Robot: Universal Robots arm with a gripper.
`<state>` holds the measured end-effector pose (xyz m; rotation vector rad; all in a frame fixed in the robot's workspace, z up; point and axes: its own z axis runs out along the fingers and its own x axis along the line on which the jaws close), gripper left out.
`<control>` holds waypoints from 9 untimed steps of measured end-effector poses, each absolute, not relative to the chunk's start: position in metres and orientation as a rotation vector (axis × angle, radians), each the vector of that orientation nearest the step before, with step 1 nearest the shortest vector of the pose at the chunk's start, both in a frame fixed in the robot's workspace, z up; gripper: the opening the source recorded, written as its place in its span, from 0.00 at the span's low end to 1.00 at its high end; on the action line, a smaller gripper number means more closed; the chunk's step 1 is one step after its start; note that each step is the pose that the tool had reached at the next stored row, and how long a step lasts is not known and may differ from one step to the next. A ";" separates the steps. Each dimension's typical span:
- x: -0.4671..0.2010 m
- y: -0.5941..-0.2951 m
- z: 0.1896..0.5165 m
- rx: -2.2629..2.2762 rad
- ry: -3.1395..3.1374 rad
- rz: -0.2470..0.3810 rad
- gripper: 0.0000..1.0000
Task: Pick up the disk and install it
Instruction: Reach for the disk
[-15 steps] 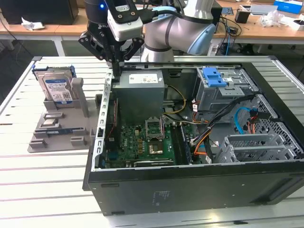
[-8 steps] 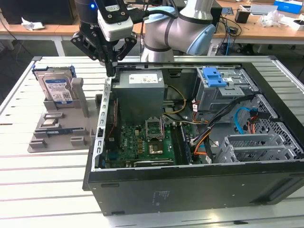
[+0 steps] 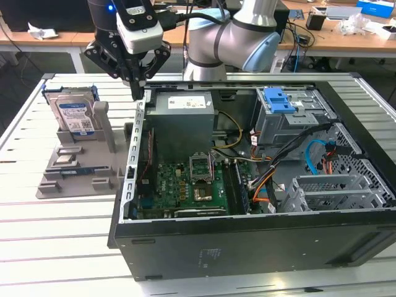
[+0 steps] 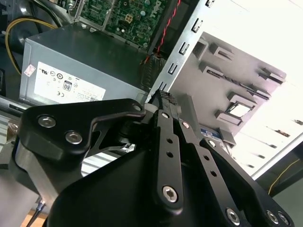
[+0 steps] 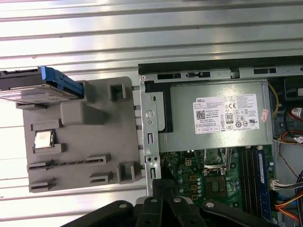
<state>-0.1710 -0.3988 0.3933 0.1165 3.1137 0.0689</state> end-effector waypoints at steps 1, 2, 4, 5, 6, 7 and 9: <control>-0.172 -0.399 0.393 0.117 3.114 0.069 0.11; -0.173 -0.399 0.393 0.117 3.114 0.069 0.11; -0.176 -0.399 0.393 0.117 3.114 0.069 0.11; -0.178 -0.399 0.393 0.117 3.114 0.069 0.11; -0.179 -0.399 0.393 0.117 3.114 0.069 0.11; -0.180 -0.399 0.393 0.117 3.114 0.069 0.11; -0.184 -0.399 0.393 0.116 3.114 0.069 0.11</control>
